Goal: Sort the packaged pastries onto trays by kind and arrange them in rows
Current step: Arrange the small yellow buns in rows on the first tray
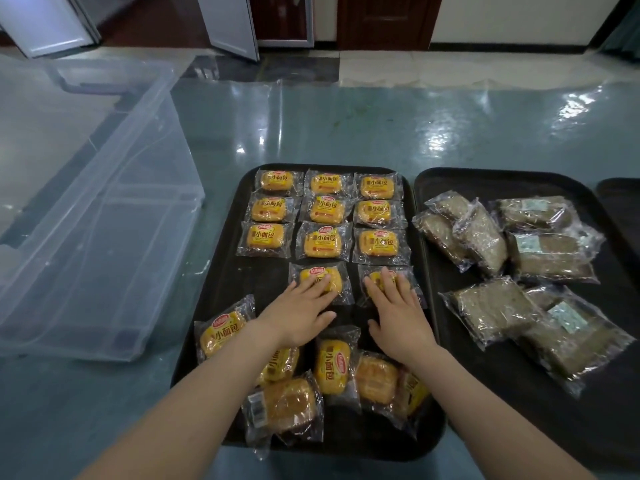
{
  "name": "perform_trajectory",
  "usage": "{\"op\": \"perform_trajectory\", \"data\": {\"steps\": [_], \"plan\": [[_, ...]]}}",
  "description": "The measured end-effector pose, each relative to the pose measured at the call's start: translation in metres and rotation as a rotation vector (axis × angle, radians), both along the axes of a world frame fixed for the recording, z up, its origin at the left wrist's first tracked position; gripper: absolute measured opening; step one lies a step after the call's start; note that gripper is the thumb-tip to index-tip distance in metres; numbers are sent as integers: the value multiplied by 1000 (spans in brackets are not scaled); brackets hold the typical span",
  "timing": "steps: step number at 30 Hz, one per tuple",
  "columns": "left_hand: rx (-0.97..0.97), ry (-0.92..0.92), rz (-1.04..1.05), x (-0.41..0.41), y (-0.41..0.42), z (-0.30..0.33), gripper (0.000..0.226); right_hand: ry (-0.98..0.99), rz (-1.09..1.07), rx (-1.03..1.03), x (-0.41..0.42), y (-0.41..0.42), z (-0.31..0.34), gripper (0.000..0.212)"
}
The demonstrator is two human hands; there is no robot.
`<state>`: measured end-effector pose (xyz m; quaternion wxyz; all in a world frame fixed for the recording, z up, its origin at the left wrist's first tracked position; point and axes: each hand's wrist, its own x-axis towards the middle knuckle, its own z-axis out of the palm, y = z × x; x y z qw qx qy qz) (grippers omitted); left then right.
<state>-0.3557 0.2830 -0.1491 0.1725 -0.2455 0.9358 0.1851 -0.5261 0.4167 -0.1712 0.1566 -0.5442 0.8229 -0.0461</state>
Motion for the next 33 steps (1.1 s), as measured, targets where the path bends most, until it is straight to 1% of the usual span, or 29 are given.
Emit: {"op": "perform_trajectory", "data": {"steps": [4, 6, 8, 10, 14, 18, 20, 23, 26, 29, 31, 33], "plan": [[31, 51, 3, 2, -2, -1, 58, -11, 3, 3, -1, -1, 3, 78], [21, 122, 36, 5, 1, 1, 59, -17, -9, -25, 0, -2, 8, 75], [17, 234, 128, 16, 4, 4, 59, -26, -11, -65, 2, -2, 13, 71], [9, 304, 254, 37, 6, 6, 59, -58, 2, -90, 4, -3, 18, 65], [-31, 277, 504, 100, 5, 6, 60, -119, 9, -159, 15, -8, 29, 53], [-9, 229, 631, 139, 5, 8, 67, -140, 69, -224, 41, -24, 39, 44], [-36, 261, 687, 148, 10, 8, 68, -162, 113, -235, 58, -33, 41, 41], [-131, 353, 719, 156, 19, 5, 55, -206, 196, -260, 83, -44, 42, 39], [-177, 374, 723, 161, 29, 2, 46, -254, 345, -255, 112, -58, 38, 43], [-137, 391, 757, 163, 37, 0, 48, -257, 590, -171, 140, -73, 29, 59], [-89, 410, 761, 165, 39, -1, 51, -172, 744, -40, 151, -82, 22, 70], [-38, 392, 752, 168, 38, -1, 55, -65, 783, 37, 150, -89, 18, 73]]}}
